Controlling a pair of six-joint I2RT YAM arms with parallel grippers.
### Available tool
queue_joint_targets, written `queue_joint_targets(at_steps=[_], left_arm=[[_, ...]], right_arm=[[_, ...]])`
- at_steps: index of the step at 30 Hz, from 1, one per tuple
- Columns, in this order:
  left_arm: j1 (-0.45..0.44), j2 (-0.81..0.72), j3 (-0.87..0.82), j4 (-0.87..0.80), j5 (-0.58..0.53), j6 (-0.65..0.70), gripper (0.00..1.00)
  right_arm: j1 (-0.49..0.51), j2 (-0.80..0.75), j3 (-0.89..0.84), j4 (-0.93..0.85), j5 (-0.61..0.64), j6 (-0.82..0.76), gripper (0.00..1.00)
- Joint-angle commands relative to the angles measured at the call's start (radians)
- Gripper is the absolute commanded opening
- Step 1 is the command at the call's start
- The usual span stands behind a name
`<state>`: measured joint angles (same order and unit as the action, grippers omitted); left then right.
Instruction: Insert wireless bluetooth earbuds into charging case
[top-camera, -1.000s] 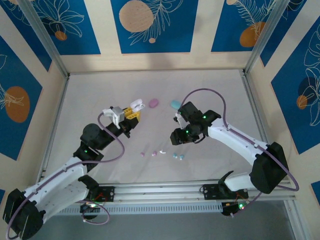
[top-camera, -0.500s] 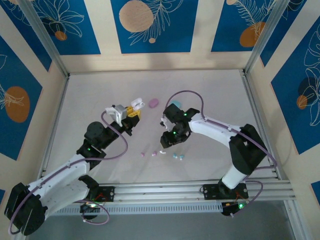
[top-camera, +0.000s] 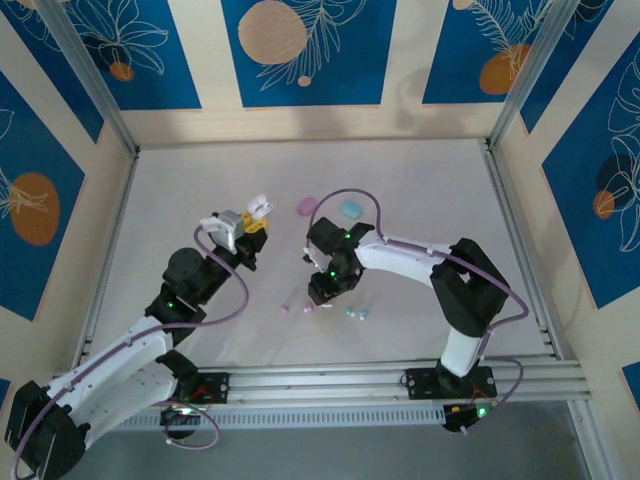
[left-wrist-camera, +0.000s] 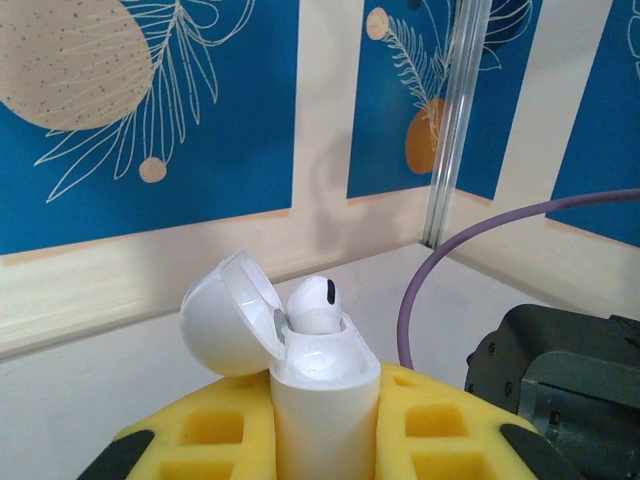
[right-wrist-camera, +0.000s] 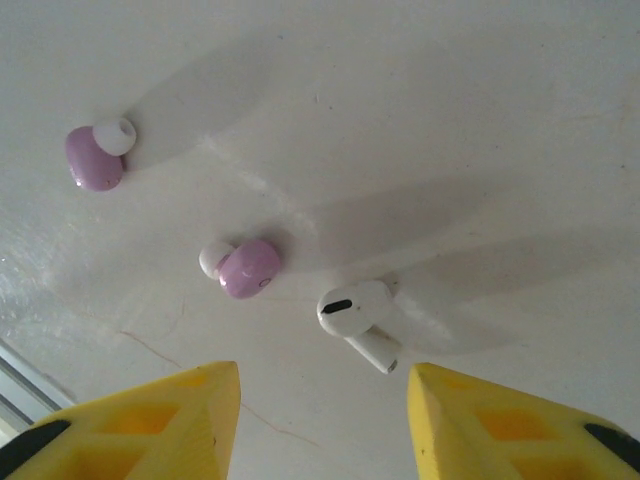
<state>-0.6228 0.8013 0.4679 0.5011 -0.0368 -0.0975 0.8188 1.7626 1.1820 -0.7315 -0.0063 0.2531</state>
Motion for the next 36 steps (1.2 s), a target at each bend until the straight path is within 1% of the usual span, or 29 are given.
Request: queue_joint_targets(at_steps=[1,13,22,27,30,31,36], left_arm=[[0.006,-0.018,-0.006,-0.004,-0.022,0.012,0.00],[0.006,-0.036,-0.003,0.001,0.006,0.015,0.00],[0.006,-0.041,-0.005,-0.001,0.000,0.024,0.00],[0.006,-0.040,-0.008,0.002,0.002,0.021,0.00],[0.005,-0.042,-0.011,0.002,0.000,0.021,0.00],[0.005,-0.043,-0.011,0.002,0.000,0.021,0.00],[0.006,-0.043,-0.017,0.006,-0.004,0.006,0.00]], right_arm=[[0.005,0.029,0.005,0.008,0.010,-0.023,0.48],[0.019,0.115,0.051,-0.019,0.031,-0.063,0.48],[0.037,0.158,0.065,-0.033,0.055,-0.066,0.47],[0.040,0.169,0.075,-0.030,0.064,-0.047,0.44],[0.042,0.169,0.083,-0.036,0.087,-0.028,0.40],[0.040,0.165,0.085,-0.041,0.096,-0.016,0.37],[-0.002,0.135,0.072,-0.041,0.109,0.055,0.35]])
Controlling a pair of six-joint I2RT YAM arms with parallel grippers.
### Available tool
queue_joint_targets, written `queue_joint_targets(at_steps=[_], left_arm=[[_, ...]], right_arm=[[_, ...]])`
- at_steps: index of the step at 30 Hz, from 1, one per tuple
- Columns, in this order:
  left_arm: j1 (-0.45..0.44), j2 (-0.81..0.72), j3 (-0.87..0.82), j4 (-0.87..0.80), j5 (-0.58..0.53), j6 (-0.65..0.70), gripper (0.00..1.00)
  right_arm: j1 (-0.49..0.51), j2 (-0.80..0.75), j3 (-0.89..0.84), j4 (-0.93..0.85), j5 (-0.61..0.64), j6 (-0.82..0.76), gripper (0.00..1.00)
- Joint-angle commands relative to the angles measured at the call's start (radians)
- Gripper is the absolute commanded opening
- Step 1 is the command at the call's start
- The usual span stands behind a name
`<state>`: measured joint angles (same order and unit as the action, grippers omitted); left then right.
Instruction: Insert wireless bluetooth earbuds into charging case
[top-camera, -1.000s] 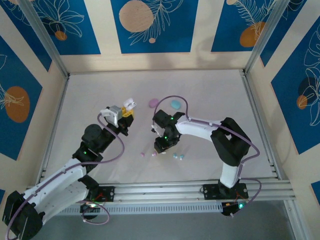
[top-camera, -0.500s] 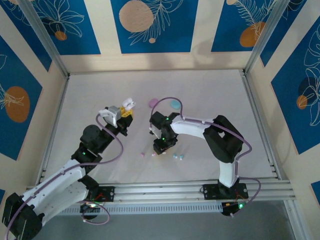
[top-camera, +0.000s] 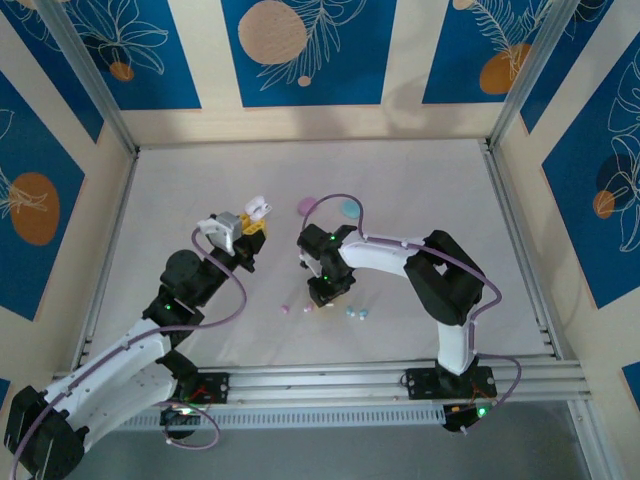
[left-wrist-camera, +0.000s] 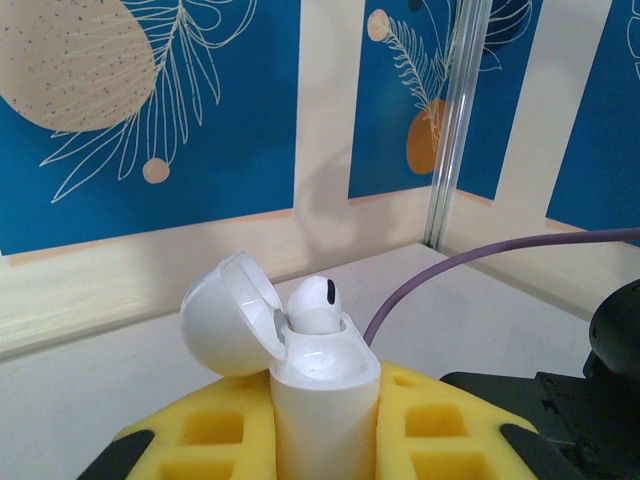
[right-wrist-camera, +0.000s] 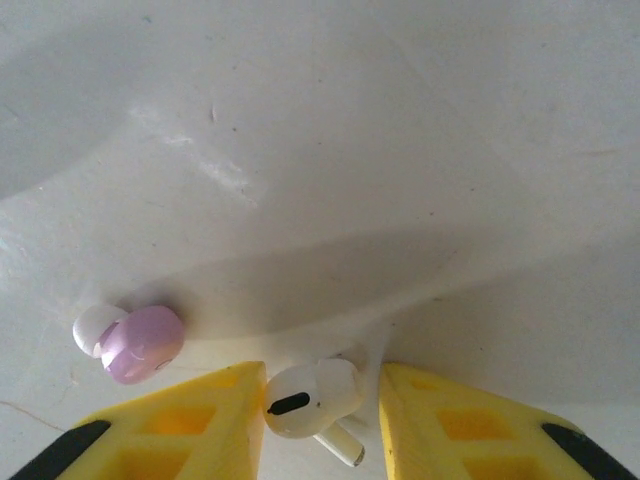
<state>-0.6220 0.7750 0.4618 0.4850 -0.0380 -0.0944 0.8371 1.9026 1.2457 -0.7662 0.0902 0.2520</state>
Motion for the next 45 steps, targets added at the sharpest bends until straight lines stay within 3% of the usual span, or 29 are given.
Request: queue_joint_targets(at_steps=[1,11,19,26,30,40,45], left_arm=[[0.004,-0.017,-0.012,0.024,-0.005,0.000,0.00],[0.005,0.013,-0.013,0.058,0.009,-0.022,0.00],[0.005,0.023,-0.008,0.061,0.015,-0.023,0.00],[0.004,0.024,-0.012,0.065,0.014,-0.019,0.00],[0.005,0.026,-0.012,0.065,0.015,-0.013,0.00],[0.005,0.031,-0.012,0.073,0.025,-0.010,0.00],[0.004,0.031,-0.013,0.076,0.024,-0.009,0.00]], right_arm=[[-0.035,-0.015,0.001,0.000,0.011,0.071,0.35],[-0.156,-0.051,-0.049,0.013,0.023,0.256,0.35],[-0.137,-0.066,-0.017,-0.042,0.014,0.248,0.43],[-0.125,-0.120,-0.021,-0.068,-0.031,0.415,0.54],[-0.122,-0.138,-0.046,-0.026,-0.086,0.475,0.54],[-0.095,-0.061,-0.009,-0.068,-0.014,0.473,0.52],[-0.090,-0.035,-0.004,-0.057,-0.009,0.458,0.46]])
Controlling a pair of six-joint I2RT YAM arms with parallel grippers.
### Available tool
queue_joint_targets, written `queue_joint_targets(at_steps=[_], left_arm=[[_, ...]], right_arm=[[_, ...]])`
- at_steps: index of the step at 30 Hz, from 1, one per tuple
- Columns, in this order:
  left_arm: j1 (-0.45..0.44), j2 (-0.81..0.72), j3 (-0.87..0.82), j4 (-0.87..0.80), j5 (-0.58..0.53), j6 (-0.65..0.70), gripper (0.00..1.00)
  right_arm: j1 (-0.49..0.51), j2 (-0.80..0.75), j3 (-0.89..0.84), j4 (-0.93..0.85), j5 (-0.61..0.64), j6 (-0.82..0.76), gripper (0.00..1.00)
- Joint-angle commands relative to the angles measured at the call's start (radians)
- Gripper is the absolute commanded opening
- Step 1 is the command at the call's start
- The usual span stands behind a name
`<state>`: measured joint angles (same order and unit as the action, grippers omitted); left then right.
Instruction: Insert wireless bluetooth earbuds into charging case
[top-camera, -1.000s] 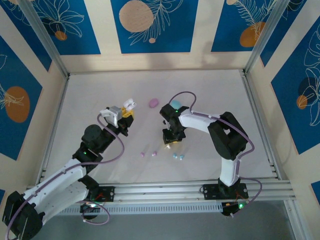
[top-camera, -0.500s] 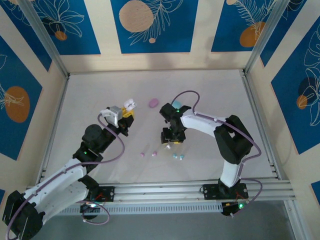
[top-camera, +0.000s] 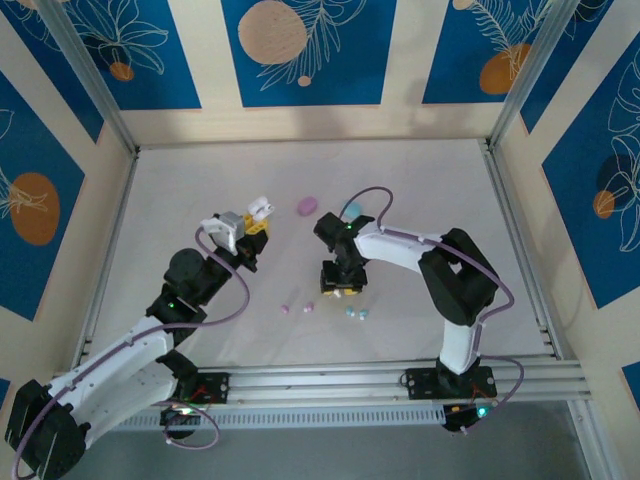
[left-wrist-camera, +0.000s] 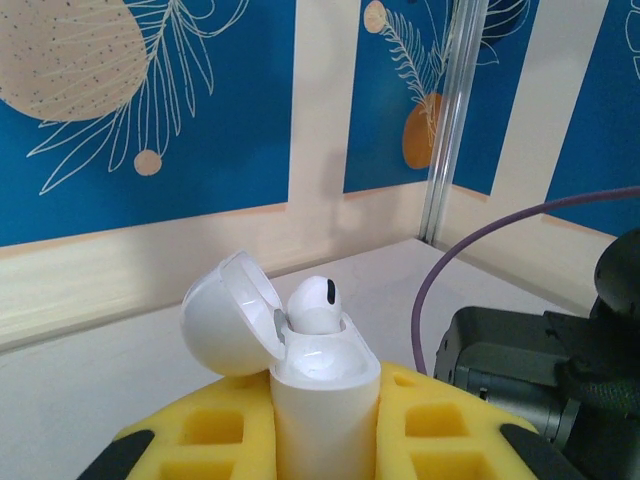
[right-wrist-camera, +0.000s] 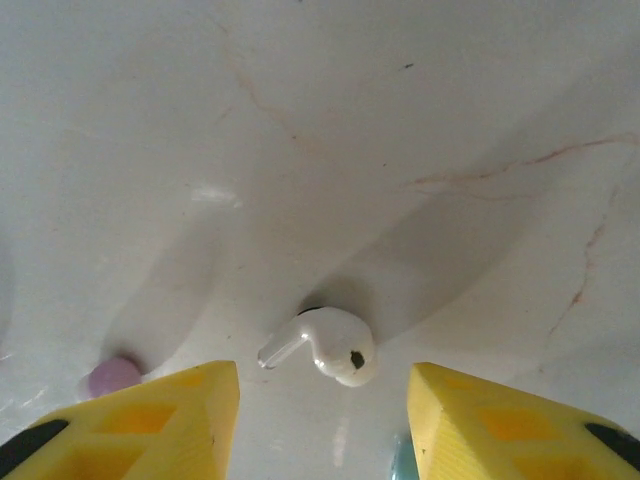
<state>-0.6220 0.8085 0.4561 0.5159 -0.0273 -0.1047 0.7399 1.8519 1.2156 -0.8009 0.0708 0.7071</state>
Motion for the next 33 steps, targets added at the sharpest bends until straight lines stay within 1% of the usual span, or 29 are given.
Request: queue_joint_targets(at_steps=[1,10,16,20,23,24,27,29,30,33], left_arm=[[0.004,-0.003,-0.007,0.044,0.015,0.000,0.00],[0.005,0.005,0.000,0.047,0.017,0.001,0.00],[0.004,0.008,-0.001,0.049,0.018,0.001,0.00],[0.004,0.006,-0.002,0.048,0.018,0.001,0.00],[0.005,0.008,-0.005,0.050,0.017,0.000,0.00],[0.005,0.008,-0.007,0.050,0.017,0.000,0.00],[0.004,0.008,-0.011,0.056,0.018,-0.001,0.00],[0.004,0.008,-0.016,0.062,0.017,0.001,0.00],[0.005,0.008,-0.019,0.064,0.015,0.002,0.00],[0.004,0.008,-0.023,0.069,0.013,0.002,0.00]], right_arm=[[0.008,0.018,0.031,-0.021,0.010,-0.004,0.45],[0.022,0.059,0.084,-0.028,0.020,-0.076,0.43],[0.024,0.076,0.108,-0.032,0.004,-0.104,0.43],[0.032,0.065,0.114,-0.040,0.020,-0.117,0.43],[0.040,0.037,0.116,-0.057,0.071,-0.111,0.43],[0.041,0.026,0.114,-0.064,0.098,-0.102,0.44],[0.040,-0.008,0.092,-0.086,0.183,-0.008,0.45],[0.040,-0.029,0.061,-0.079,0.191,0.056,0.45],[0.041,-0.037,0.046,-0.073,0.189,0.086,0.47],[0.042,-0.033,0.029,-0.074,0.163,0.146,0.48]])
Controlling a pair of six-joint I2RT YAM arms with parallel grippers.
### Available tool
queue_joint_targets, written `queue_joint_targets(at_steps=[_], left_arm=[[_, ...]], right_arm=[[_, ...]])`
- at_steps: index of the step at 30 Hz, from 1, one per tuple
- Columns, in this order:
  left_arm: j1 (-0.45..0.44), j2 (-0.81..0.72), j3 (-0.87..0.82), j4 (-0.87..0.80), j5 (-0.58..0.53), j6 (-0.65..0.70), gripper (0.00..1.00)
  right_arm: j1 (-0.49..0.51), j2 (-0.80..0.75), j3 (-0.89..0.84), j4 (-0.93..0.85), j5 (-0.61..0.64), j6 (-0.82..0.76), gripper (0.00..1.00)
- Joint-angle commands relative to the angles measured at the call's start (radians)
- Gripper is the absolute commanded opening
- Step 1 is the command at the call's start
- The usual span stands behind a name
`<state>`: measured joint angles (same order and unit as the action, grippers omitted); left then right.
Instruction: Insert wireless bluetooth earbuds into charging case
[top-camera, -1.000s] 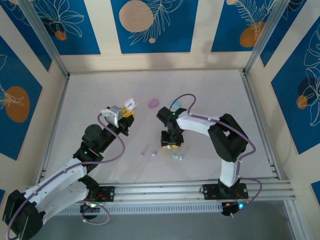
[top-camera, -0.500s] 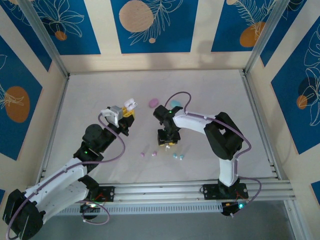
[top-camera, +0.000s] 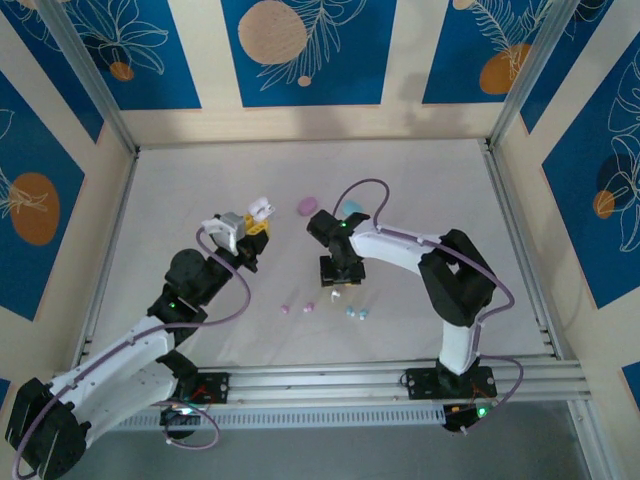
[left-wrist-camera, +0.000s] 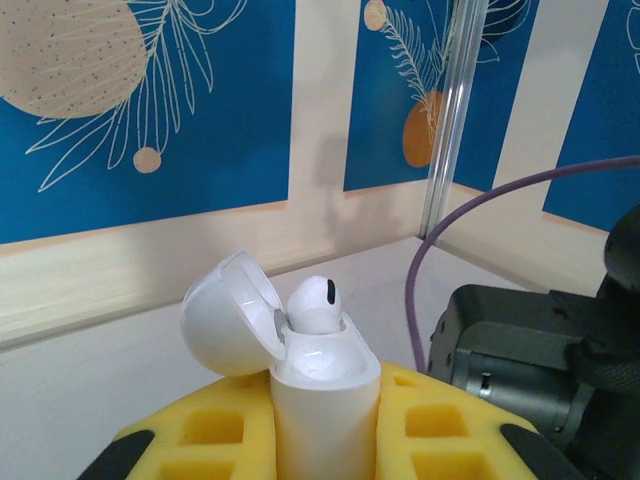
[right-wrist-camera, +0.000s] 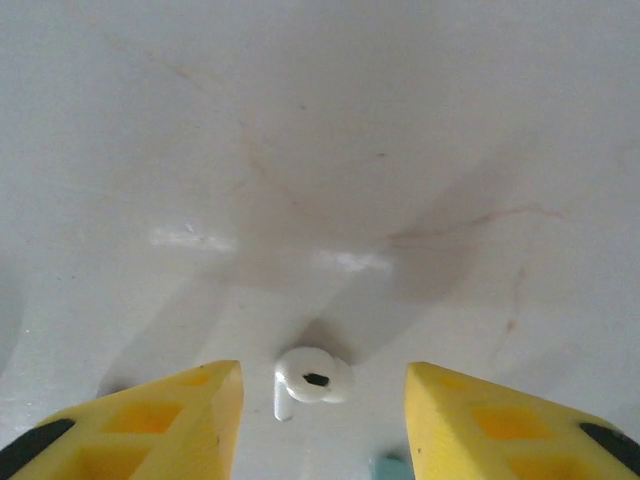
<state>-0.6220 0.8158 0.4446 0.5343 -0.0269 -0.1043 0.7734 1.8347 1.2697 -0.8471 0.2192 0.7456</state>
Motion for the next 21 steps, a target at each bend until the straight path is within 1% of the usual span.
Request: queue_joint_targets(at_steps=[1,7,14,21], left_arm=[[0.005,0.000,-0.014,0.050,0.014,0.002,0.00],[0.004,-0.002,-0.020,0.045,0.013,0.013,0.00],[0.005,-0.003,-0.026,0.047,0.015,0.011,0.00],[0.004,0.001,-0.026,0.046,0.012,0.013,0.00]], right_arm=[[0.010,-0.013,-0.026,-0.028,0.011,0.123,0.48],[0.024,0.010,-0.027,-0.009,-0.034,0.169,0.48],[0.027,0.049,-0.007,-0.010,-0.054,0.172,0.47],[0.027,0.075,0.009,-0.004,-0.083,0.149,0.40]])
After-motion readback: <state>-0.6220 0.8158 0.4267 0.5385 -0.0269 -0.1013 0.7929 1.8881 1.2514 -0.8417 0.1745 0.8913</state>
